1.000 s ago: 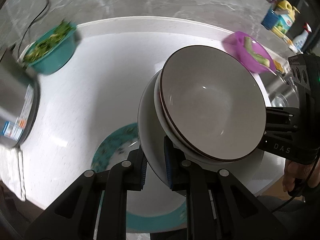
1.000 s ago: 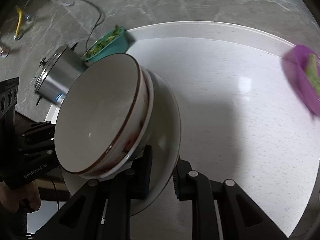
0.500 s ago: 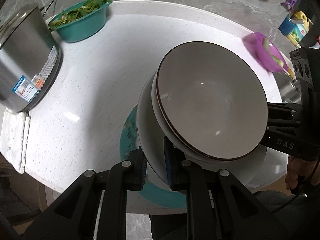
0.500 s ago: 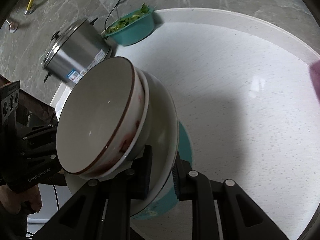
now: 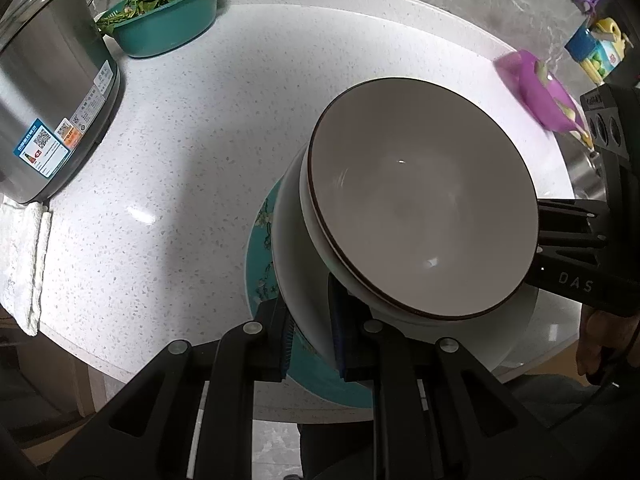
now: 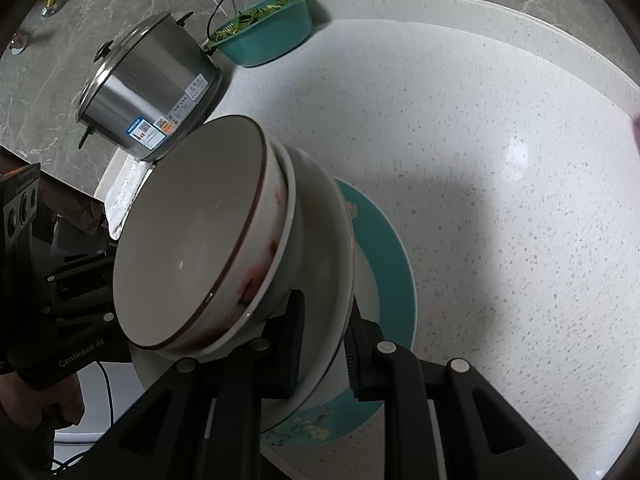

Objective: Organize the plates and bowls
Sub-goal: 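Carry the plate-and-bowl stack with both grippers onto the teal floral plate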

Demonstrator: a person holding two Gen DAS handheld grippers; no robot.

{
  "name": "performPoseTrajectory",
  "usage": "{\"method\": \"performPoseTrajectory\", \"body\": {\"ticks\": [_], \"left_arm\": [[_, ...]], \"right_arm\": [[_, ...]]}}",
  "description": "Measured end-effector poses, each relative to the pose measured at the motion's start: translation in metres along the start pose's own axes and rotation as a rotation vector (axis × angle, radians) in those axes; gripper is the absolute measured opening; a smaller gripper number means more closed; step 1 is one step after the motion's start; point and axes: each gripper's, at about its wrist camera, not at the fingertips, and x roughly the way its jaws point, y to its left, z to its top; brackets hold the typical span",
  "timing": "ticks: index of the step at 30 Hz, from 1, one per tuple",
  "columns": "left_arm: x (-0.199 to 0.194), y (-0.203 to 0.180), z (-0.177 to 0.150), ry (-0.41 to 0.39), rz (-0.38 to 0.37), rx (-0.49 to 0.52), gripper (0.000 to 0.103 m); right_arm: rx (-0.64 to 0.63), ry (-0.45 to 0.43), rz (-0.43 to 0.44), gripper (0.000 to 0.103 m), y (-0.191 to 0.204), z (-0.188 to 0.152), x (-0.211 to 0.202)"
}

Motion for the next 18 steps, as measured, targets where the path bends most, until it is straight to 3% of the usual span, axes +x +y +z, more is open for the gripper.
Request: {"method": "performPoseTrajectory", "body": {"ticks": [18], "left_arm": [[0.024,-0.007,-0.018,0.023,0.002,-0.011,0.015]], "right_arm": [[0.014,0.045,0.001,0.021,0.000,-0.010,0.020]]}}
